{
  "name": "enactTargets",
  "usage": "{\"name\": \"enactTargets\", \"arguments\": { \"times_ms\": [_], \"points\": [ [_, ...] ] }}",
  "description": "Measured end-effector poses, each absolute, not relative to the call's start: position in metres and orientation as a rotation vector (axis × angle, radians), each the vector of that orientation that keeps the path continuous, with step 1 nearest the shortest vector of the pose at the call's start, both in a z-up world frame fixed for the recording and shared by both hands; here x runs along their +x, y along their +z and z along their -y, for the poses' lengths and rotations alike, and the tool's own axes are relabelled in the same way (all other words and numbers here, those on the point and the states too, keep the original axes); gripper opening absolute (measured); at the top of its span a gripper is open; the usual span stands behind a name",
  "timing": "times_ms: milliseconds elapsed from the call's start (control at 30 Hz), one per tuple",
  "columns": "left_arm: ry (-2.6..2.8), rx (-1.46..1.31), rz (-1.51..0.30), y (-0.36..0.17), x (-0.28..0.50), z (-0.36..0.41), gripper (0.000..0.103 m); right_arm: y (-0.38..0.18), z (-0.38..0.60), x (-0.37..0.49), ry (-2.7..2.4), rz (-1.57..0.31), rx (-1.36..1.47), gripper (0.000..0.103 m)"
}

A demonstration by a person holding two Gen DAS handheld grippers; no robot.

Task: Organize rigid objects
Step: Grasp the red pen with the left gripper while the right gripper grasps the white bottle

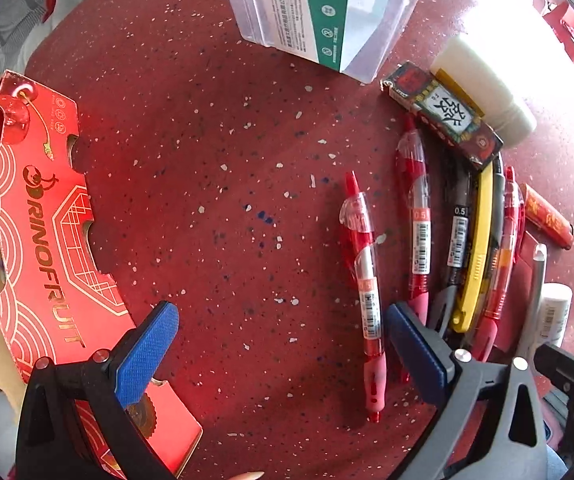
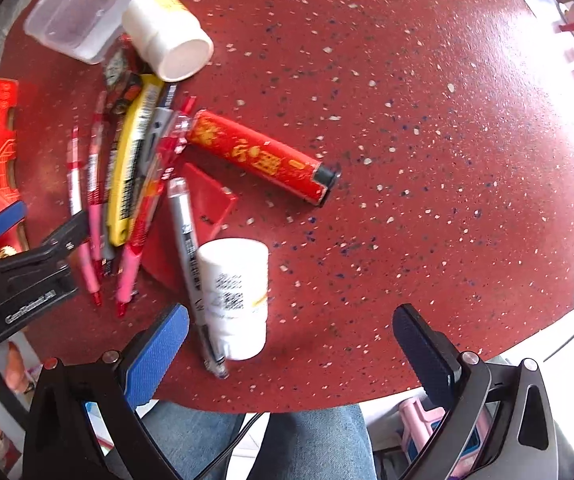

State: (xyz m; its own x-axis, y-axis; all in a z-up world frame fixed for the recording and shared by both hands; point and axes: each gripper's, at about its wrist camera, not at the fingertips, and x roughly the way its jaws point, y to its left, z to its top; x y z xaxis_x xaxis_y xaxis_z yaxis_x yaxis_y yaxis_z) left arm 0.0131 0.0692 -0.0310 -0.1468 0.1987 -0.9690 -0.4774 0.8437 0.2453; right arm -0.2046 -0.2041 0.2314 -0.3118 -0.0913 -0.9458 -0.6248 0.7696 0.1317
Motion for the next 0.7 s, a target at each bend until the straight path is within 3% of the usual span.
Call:
{"name": "enactTargets", "arguments": {
  "times_ms": [433,567,700],
  "points": [
    [0.631,-0.290,-1.616,0.036,-0.015,-0.108,0.103,0.202,0.236,-0.190,0.491,-1.830,-0.581,0.103],
    [0.637,-0.316,-1.594,0.061,-0.018,-0.118,0.103,0.207,0.225,-0.195,0.575,-1.754,-0.681,0.103],
    [0.654,-0.473,-1.542,0.095,-0.058,-0.153,0.103,0.203,0.217,-0.206,0.630,-1.721,-0.753,0.103]
  ]
}}
